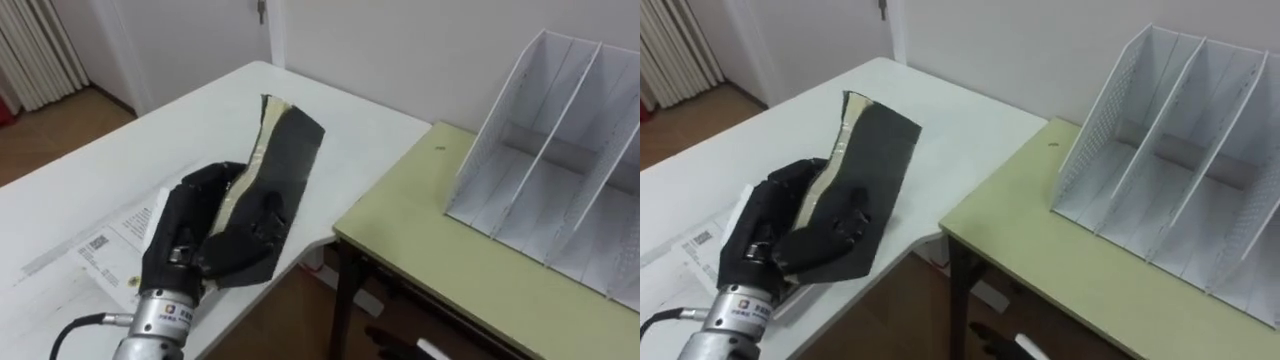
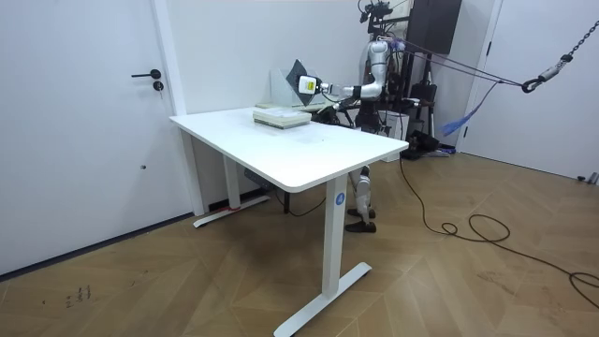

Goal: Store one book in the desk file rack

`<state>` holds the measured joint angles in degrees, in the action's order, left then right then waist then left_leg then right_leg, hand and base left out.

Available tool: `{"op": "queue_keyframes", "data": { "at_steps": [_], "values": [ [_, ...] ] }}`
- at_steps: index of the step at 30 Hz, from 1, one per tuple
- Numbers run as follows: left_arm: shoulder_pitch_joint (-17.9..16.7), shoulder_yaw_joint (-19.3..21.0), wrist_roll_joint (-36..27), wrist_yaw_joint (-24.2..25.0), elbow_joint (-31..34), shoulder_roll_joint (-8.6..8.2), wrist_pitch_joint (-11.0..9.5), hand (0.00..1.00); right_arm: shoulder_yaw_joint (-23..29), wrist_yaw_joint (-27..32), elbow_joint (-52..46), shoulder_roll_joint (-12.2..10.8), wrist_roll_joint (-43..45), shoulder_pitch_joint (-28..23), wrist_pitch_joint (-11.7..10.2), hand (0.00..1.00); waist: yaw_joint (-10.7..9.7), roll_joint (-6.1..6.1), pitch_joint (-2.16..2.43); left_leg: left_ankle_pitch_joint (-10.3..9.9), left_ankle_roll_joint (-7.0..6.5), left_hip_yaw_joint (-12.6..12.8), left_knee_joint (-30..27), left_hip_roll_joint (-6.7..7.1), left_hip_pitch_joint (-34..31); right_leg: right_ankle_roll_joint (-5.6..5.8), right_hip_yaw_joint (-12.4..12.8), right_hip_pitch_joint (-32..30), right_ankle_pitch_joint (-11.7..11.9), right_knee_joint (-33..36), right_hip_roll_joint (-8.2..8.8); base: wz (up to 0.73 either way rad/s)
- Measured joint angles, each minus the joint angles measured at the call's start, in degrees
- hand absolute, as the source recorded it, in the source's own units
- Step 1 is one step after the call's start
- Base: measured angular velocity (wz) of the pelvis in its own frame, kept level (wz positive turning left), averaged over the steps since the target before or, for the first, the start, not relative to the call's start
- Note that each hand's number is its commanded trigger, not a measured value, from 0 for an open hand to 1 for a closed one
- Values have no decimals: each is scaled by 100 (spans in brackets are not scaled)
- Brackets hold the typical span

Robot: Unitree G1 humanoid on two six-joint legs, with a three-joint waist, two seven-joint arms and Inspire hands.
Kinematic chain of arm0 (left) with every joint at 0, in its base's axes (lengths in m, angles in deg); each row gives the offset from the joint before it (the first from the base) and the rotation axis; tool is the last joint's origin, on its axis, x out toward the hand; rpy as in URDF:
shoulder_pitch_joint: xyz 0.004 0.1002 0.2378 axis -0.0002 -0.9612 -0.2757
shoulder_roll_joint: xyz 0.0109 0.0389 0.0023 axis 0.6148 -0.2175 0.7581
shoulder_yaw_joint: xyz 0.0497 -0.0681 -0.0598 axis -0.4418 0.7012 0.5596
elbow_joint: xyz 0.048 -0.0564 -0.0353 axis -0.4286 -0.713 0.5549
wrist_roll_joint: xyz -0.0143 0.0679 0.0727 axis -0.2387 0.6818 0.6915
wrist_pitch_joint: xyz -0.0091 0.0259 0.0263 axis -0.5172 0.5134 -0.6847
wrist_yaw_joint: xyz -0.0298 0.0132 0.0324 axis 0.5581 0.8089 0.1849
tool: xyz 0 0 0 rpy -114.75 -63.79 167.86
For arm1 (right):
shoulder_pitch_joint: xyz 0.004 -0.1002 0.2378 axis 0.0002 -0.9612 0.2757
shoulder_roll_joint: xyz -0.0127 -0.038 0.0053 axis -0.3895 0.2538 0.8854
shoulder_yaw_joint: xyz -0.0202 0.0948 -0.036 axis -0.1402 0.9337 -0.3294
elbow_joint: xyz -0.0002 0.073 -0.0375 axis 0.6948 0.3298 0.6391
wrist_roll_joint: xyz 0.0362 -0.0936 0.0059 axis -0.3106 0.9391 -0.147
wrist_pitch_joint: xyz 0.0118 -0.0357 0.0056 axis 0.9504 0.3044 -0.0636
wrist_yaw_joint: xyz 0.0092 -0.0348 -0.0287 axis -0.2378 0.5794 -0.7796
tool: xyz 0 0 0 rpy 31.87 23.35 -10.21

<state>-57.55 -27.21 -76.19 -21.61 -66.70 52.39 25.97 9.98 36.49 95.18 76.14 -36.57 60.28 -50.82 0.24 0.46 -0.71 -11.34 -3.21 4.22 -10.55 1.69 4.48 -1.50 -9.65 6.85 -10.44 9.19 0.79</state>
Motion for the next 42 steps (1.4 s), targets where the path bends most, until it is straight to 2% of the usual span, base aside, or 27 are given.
{"op": "queue_keyframes", "data": {
  "at_steps": [4,8,11,13,16,20,26,28,31,35,37,42],
  "values": [
    [-2,219,-196,646,77,15,0,100,300,-357,-499,77,-770,-6,7,0,9,-4,-6,-3,-4,31,-9,-2,-5,1,23,2,0,1,5,-1],
    [-7,444,-566,845,67,20,0,100,603,-546,-869,228,-1433,-8,6,0,3,9,-10,-2,-4,38,3,-3,23,1,33,26,1,-2,4,-1],
    [-40,517,-1171,1035,32,26,27,100,848,-759,-1103,277,-1933,-2,15,0,24,21,-16,-2,-4,39,2,-6,26,2,82,-8,0,39,-2,-4],
    [-52,615,-1668,1353,32,62,125,100,946,-953,-1288,276,-2411,1,36,0,24,26,-17,-2,-4,36,2,-9,20,2,177,-32,0,55,-13,-7],
    [-62,721,-2285,1737,33,141,238,100,997,-1147,-1563,323,-3148,1,205,0,20,35,-15,-2,-4,41,4,-8,20,2,176,-38,0,57,-10,-1],
    [-62,722,-2548,2180,24,223,372,100,1093,-1345,-1802,356,-3685,1,302,0,-2,43,-12,-2,-4,41,-7,-6,14,2,177,-33,1,55,-4,0],
    [-82,737,-2673,2755,-56,342,764,100,1361,-1576,-1864,369,-4941,-4,582,0,-19,19,0,-7,-10,44,-30,-10,-16,2,173,-50,1,60,-5,0],
    [-85,733,-2672,2925,-156,436,975,100,1371,-1680,-1866,412,-5277,-3,669,0,-49,-16,24,-7,-10,48,-35,-11,-16,2,172,-51,1,64,-4,0],
    [-88,729,-2784,3021,-164,444,1220,100,1359,-1885,-1866,439,-5548,3,844,0,-42,-54,48,-7,-10,72,-45,-17,-41,2,190,-95,1,90,-5,-3],
    [-70,616,-3097,3233,-164,592,1275,100,1110,-2061,-1867,506,-5940,3,947,0,-49,-73,50,-7,-9,120,-92,-37,-99,1,251,-189,1,172,-16,-7],
    [32,458,-3129,3440,-243,751,1344,100,871,-2210,-1867,525,-6259,5,1011,0,-32,-99,47,-10,-12,120,-121,-37,-120,0,263,-214,1,204,-15,0],
    [183,190,-3144,3843,-389,1003,1426,100,511,-2433,-1872,624,-6672,69,1090,0,4,-185,45,-15,-22,175,-170,-40,-181,-3,337,-310,3,304,-11,-7]
  ]
}}
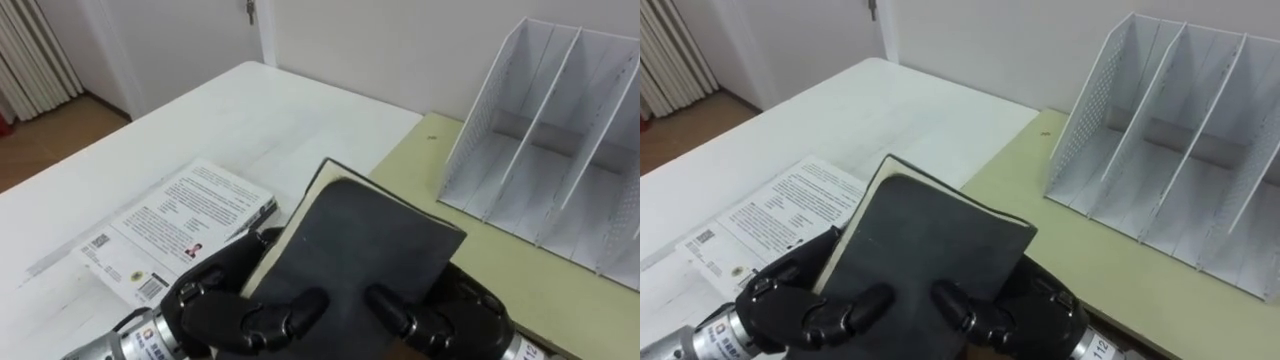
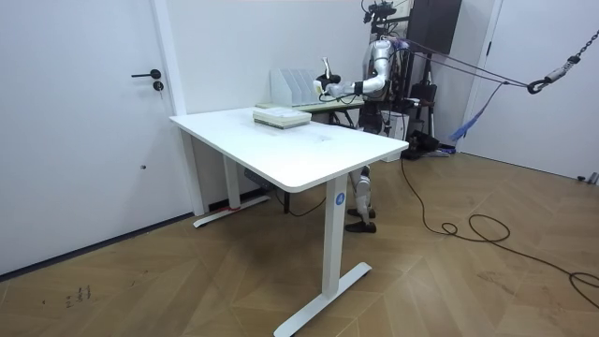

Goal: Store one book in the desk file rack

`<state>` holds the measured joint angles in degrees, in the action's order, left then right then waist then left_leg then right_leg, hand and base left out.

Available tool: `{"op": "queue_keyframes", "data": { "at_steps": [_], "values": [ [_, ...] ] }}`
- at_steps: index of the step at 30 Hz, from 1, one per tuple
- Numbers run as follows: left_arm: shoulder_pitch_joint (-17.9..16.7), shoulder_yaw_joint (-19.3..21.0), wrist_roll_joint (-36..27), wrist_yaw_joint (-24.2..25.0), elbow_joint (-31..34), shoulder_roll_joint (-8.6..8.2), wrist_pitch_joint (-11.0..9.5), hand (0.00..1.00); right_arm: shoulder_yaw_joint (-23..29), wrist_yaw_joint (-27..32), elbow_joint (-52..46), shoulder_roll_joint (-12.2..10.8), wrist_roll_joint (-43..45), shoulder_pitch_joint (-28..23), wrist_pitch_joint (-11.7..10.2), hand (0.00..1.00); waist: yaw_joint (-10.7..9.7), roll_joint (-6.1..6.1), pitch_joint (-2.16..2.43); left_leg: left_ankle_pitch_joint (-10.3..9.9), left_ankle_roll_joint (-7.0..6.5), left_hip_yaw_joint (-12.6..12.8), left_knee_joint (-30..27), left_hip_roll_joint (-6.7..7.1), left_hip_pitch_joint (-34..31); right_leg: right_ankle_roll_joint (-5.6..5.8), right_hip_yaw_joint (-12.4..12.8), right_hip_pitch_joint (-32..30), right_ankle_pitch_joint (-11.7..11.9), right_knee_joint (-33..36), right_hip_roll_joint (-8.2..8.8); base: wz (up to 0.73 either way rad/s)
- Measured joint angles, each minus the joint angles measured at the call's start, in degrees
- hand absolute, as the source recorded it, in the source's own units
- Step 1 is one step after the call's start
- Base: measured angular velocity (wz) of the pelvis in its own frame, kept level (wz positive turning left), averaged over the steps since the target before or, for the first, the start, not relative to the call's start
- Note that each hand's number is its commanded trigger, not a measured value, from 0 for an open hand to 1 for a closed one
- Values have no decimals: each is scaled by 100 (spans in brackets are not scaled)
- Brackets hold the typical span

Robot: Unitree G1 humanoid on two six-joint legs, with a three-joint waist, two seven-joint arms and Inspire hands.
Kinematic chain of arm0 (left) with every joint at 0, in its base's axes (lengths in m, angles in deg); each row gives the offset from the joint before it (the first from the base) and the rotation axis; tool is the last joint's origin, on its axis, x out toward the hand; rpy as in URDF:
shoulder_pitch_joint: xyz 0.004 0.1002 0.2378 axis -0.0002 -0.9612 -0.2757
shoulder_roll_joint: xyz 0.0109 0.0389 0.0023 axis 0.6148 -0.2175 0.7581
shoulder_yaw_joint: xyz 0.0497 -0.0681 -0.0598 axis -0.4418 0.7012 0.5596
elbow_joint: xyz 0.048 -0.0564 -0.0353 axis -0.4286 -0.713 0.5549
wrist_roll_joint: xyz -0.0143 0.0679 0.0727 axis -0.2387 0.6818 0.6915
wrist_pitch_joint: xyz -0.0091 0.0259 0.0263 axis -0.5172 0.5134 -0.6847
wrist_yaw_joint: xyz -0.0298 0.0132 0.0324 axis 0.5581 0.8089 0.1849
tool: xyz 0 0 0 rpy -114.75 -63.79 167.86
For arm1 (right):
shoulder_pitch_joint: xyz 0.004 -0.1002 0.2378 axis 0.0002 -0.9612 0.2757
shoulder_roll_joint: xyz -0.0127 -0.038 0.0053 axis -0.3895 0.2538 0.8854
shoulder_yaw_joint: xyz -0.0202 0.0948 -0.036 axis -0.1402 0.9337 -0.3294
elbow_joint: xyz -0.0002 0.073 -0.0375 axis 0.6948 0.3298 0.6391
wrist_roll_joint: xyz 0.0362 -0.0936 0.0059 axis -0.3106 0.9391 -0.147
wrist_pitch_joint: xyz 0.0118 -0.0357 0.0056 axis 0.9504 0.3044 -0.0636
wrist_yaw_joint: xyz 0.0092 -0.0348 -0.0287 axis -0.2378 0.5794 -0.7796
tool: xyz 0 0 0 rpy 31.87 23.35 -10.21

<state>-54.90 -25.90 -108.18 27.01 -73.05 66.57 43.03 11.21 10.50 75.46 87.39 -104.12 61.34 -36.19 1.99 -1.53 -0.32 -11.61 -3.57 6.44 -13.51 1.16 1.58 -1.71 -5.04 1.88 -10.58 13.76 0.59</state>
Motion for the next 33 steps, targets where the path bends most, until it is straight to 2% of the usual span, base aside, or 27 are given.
{"op": "queue_keyframes", "data": {
  "at_steps": [10,11,12,13,20,26,29,33],
  "values": [
    [-2,-7,2,221,-276,6,23,100,-2,8,-25,13,202,5,69,100,26,-14,8,-2,5,28,-10,-14,27,-5,27,10,-1,30,-14,-1],
    [-1,-7,1,236,-282,6,38,89,-2,8,-33,15,206,5,71,100,23,-14,8,-2,4,30,-12,-16,27,-5,26,11,-1,30,-14,0],
    [-2,-6,1,257,-289,7,58,19,-1,8,-38,23,208,5,92,100,27,-13,8,-2,5,35,-15,-18,28,-5,27,13,-1,31,-15,0],
    [-2,-6,1,270,-301,6,65,0,-1,9,-38,25,208,5,99,100,25,-12,8,-2,5,42,-15,-20,30,-6,30,14,-1,31,-16,0],
    [-24,40,98,268,-520,9,67,0,132,112,-51,29,263,0,107,100,-24,-9,1,-9,14,58,-4,-26,63,-9,42,46,-3,23,-23,0],
    [-252,108,894,-116,-935,-5,52,0,795,483,-100,42,454,19,28,100,-114,10,-7,-9,14,58,11,-29,74,-10,34,67,-3,-17,-31,0],
    [-467,118,1115,-267,-951,5,51,0,911,765,-100,58,520,18,-118,100,-207,64,-42,-9,19,67,50,-34,110,-16,39,86,-7,-33,-38,-2],
    [-515,113,1468,-294,-1079,-1,25,0,1090,982,-268,59,729,18,-152,100,-327,122,-23,-8,23,121,89,-42,110,-18,57,24,-7,-36,-45,-8]
  ]
}}
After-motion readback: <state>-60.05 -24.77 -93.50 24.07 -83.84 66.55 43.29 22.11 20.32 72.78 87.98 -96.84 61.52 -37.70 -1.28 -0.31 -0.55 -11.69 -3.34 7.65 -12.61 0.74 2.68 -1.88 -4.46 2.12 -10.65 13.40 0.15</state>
